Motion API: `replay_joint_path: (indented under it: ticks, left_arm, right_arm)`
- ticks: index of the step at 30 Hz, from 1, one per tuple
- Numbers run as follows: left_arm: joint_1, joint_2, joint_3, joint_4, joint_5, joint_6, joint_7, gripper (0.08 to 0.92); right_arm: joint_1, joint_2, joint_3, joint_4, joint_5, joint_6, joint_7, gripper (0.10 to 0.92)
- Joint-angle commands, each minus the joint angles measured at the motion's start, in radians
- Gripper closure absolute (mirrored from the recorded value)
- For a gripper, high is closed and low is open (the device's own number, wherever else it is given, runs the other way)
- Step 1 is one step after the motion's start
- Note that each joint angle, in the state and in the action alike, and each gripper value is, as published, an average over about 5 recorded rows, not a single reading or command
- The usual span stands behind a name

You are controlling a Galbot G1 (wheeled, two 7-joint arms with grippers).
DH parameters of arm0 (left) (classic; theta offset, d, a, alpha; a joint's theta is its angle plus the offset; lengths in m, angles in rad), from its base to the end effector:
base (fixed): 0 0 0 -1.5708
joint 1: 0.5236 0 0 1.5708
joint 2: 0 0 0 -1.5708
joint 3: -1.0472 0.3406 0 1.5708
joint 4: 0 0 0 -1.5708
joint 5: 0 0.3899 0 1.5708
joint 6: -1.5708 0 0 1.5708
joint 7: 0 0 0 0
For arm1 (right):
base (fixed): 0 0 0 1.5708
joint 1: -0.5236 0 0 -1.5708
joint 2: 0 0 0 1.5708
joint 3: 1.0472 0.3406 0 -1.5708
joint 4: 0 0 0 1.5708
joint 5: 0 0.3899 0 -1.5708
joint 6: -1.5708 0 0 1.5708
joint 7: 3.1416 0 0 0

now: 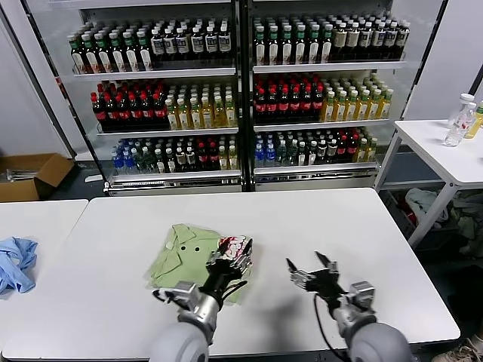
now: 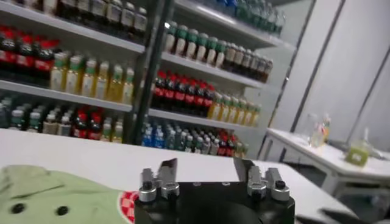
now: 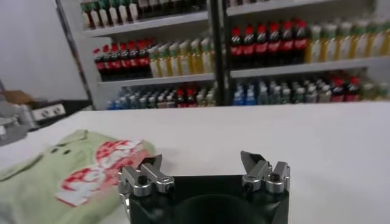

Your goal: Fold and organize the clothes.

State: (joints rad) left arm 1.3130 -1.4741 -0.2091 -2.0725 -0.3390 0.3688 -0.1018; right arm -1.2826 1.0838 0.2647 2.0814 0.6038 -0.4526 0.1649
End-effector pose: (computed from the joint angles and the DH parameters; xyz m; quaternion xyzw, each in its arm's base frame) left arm 0.2710 -0.0905 -0.2423 -0.1595 -0.9717 0.1385 0.1058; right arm 0.2793 0.0067 -0.2453 0.1658 -0.9672 -0.0472 0.1864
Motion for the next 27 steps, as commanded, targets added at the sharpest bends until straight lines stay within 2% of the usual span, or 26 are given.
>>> replay_joint_path:
  ticks: [1,6,14,20,27]
  left_arm:
    - [0.220,0.047,-0.261,-0.146,-0.068,-0.070,-0.040,0.318]
    - [0.241,0.057,-0.302,-0.129,-0.061,-0.101,-0.060,0.198]
    - [0.247,0.035,-0.263,-0.142,0.007,-0.105,-0.060,0.177]
    - [0.257,0.046,-0.253,-0.152,0.007,-0.105,-0.052,0.177]
    - [0.262,0.046,-0.244,-0.147,0.008,-0.105,-0.043,0.177]
  right_arm:
    - [0.293,0.213,-0.334,-0.272,0.088,-0.016,0.109,0.203]
    - [0.388,0.316,-0.347,-0.436,0.054,-0.021,0.094,0.203]
    - [0.465,0.377,-0.361,-0.542,0.152,-0.019,0.126,0.224]
    - [0.491,0.342,-0.351,-0.572,0.185,-0.011,0.137,0.380]
    - [0.556,0.241,-0.336,-0.636,0.040,-0.004,0.045,0.588]
